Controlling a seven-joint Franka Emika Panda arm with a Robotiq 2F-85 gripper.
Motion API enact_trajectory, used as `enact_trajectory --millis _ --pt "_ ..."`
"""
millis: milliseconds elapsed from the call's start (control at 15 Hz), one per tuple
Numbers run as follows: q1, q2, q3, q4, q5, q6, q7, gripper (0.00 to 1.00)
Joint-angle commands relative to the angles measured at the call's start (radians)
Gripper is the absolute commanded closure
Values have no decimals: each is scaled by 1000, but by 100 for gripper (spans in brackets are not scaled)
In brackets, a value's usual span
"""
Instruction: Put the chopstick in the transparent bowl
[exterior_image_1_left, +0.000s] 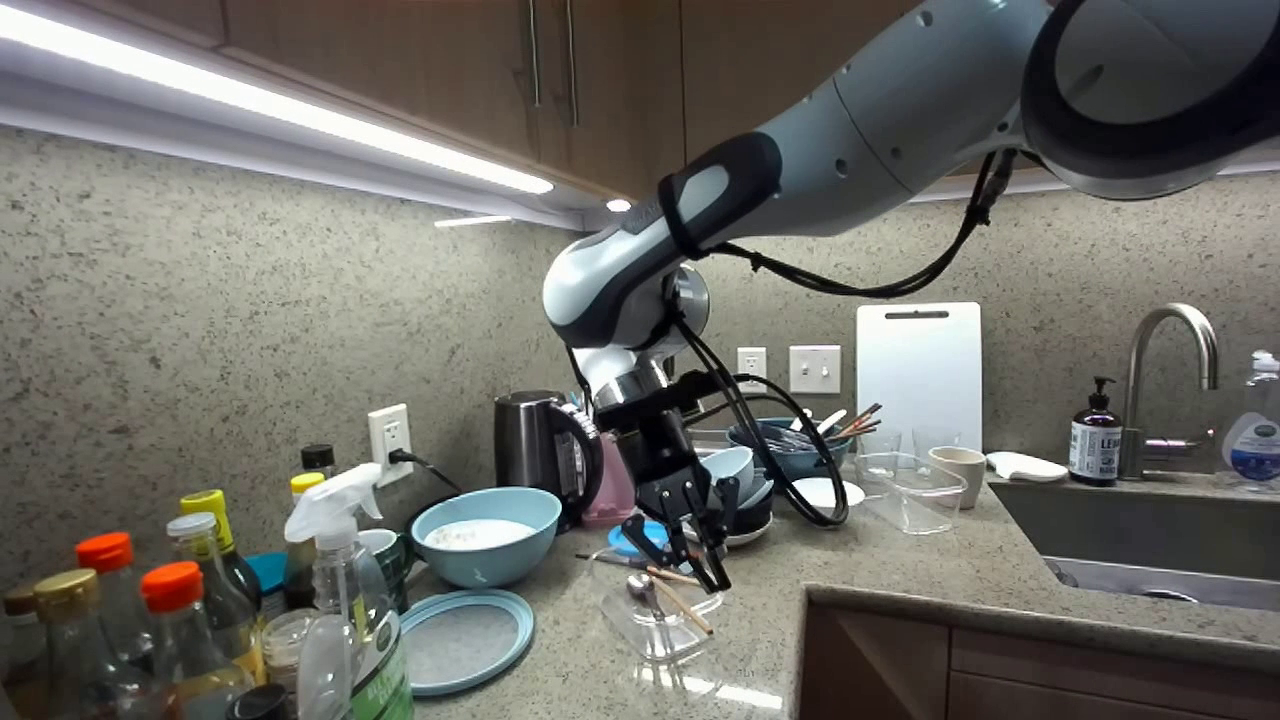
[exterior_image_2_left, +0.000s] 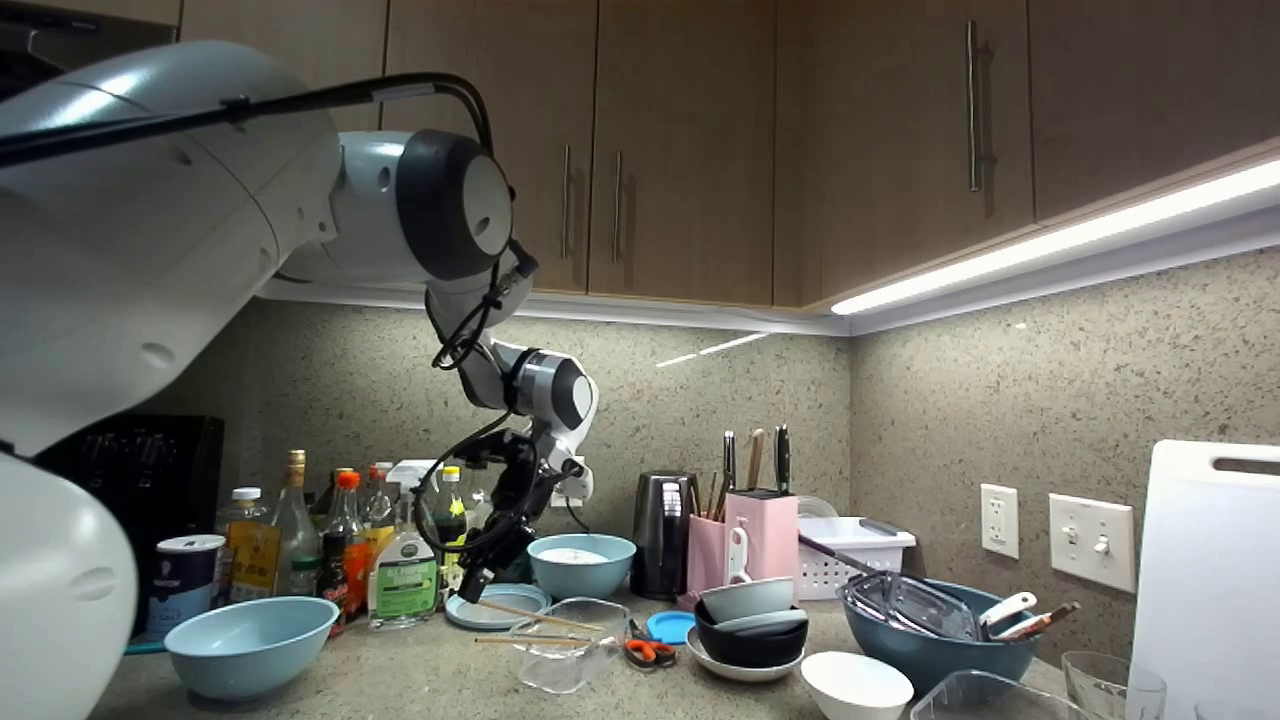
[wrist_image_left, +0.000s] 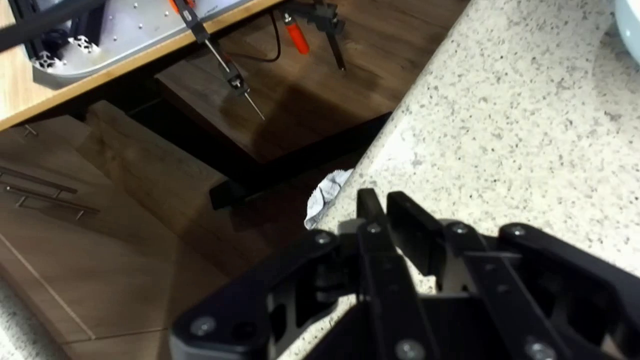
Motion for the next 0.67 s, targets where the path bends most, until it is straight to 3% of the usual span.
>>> enact_trajectory --millis 0,400,533,600 --pt "25 21 -15 35 -55 37 19 63" --pt "28 -8 -9 9 -47 84 23 25" --pt "52 -57 -10 -48 -17 170 121 12" --pt "24 13 -2 32 -35 99 44 30"
